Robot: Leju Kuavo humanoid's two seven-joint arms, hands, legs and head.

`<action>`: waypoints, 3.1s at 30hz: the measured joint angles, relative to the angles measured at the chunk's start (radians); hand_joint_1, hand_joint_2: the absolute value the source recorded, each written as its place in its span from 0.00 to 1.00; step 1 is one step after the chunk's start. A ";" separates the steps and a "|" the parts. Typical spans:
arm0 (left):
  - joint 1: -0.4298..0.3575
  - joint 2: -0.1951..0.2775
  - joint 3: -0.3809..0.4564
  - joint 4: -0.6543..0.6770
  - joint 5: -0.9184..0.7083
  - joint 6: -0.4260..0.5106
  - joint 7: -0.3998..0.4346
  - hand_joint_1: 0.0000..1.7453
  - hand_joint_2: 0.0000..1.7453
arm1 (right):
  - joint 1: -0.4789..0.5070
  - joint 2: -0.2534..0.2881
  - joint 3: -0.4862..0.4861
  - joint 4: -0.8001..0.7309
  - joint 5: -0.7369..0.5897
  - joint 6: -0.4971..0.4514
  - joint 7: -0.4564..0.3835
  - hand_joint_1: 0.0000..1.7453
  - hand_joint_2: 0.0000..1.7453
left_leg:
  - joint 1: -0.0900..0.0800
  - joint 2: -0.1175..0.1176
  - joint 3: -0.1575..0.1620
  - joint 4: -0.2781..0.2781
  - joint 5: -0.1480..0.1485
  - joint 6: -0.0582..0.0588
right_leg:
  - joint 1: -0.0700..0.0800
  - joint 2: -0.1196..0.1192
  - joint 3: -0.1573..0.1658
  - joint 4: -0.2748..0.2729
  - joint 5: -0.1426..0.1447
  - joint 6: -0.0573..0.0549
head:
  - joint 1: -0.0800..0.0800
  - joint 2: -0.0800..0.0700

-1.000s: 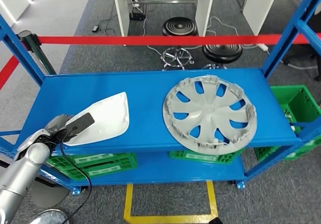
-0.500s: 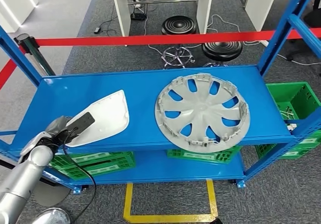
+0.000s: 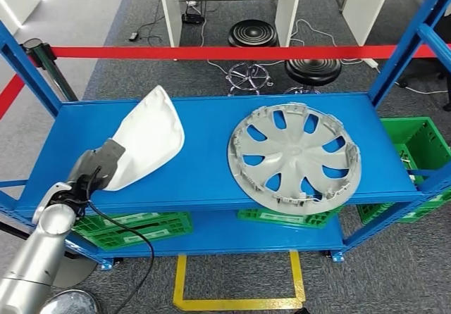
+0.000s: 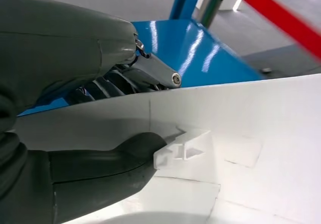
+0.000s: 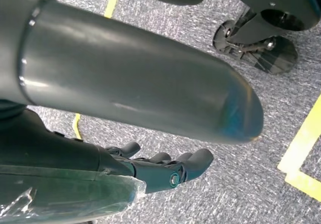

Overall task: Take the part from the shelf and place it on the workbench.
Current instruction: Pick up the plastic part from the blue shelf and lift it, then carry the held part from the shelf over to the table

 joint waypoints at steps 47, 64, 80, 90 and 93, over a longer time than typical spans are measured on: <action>0.125 -0.161 0.039 -0.473 0.225 0.182 -0.146 1.00 1.00 | 0.008 0.015 -0.001 0.001 -0.006 -0.017 0.002 0.00 0.00 | -0.005 -0.001 -0.025 0.092 -0.072 -0.030 | -0.003 -0.003 0.019 -0.038 0.034 -0.034 | -0.004 0.000; 0.137 -0.166 0.029 -0.474 0.255 0.165 -0.148 1.00 1.00 | 0.010 0.019 0.000 0.001 -0.005 -0.016 0.006 0.00 0.00 | -0.003 0.001 0.019 -0.003 -0.012 0.017 | -0.001 -0.005 -0.076 0.147 -0.063 0.013 | -0.001 0.000; 0.143 -0.168 -0.003 -0.475 0.193 0.180 -0.169 1.00 1.00 | 0.008 0.019 -0.001 0.001 -0.005 -0.016 0.007 0.00 0.00 | -0.005 -0.001 -0.085 0.236 -0.152 -0.034 | -0.003 -0.003 0.008 -0.043 0.051 -0.037 | -0.013 0.000; 0.148 -0.163 -0.020 -0.475 0.181 0.175 -0.169 1.00 1.00 | 0.009 0.018 -0.001 0.001 -0.005 -0.016 0.007 0.00 0.00 | -0.007 -0.003 0.050 -0.001 -0.039 -0.002 | -0.002 -0.002 -0.019 -0.052 0.095 0.001 | -0.012 0.000; 0.148 -0.161 -0.023 -0.475 0.168 0.172 -0.167 1.00 1.00 | 0.011 0.018 -0.001 0.001 -0.005 -0.016 0.007 0.00 0.00 | -0.002 0.000 0.030 -0.006 -0.014 0.017 | -0.004 -0.004 -0.056 0.024 0.022 0.015 | -0.008 0.000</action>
